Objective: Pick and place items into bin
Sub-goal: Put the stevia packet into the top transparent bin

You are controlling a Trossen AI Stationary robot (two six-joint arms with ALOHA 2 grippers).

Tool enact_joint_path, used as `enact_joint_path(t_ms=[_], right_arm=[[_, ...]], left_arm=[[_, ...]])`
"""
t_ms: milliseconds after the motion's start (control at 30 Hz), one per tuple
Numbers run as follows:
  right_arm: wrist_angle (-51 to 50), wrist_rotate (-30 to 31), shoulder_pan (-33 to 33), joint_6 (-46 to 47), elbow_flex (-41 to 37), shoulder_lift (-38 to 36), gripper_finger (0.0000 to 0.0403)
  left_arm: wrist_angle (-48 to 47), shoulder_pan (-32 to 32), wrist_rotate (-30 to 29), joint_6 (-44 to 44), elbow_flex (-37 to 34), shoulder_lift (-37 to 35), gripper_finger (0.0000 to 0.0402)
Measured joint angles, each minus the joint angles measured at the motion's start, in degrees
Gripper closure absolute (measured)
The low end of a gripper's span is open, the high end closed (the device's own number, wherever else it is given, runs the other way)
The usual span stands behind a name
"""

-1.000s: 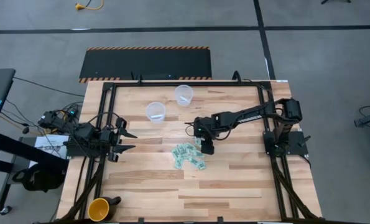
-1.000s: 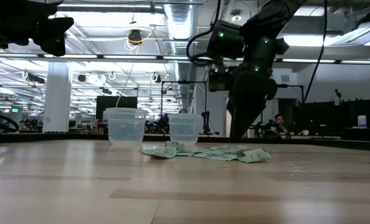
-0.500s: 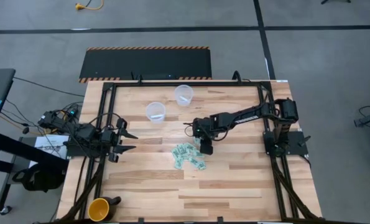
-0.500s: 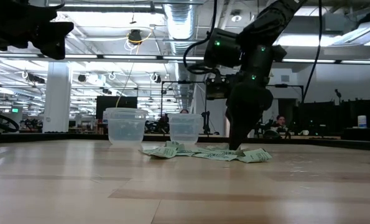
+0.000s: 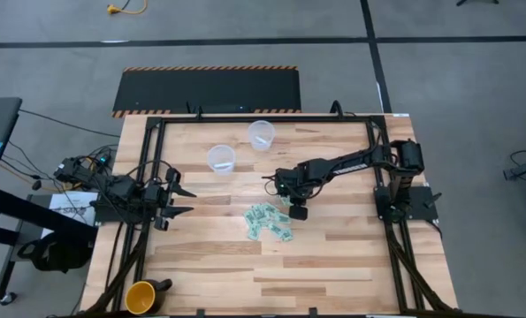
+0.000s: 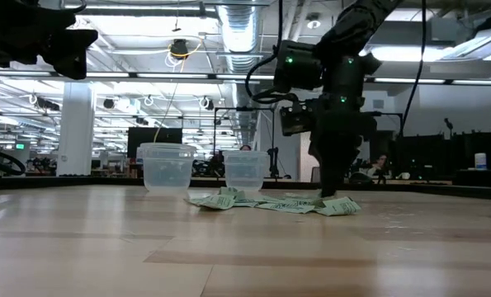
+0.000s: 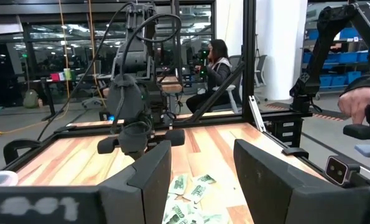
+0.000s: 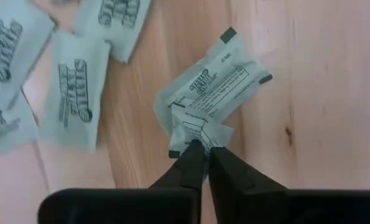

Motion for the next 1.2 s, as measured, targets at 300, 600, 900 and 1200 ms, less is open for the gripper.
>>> enact_joint_path(t_ms=[300,600,900,1200], right_arm=[[-4.4,3.1,-1.7,-5.2,7.8,-0.1,0.0399],[-2.3,7.5,-7.7,-14.1,16.8,-0.2,0.0398],[4.9,6.5,-16.1,-20.4,21.4,-0.2,0.0395],[11.1,-0.4,-22.4,-22.1,21.6,1.3,0.0397]], left_arm=[[0.0,0.0,0.0,0.0,0.0,0.0,0.0235],[0.0,0.0,0.0,0.0,0.0,0.0,0.0235],[0.0,0.0,0.0,-0.4,0.0,0.0,0.0235],[-0.1,0.0,0.0,-0.4,0.0,0.0,0.0235]])
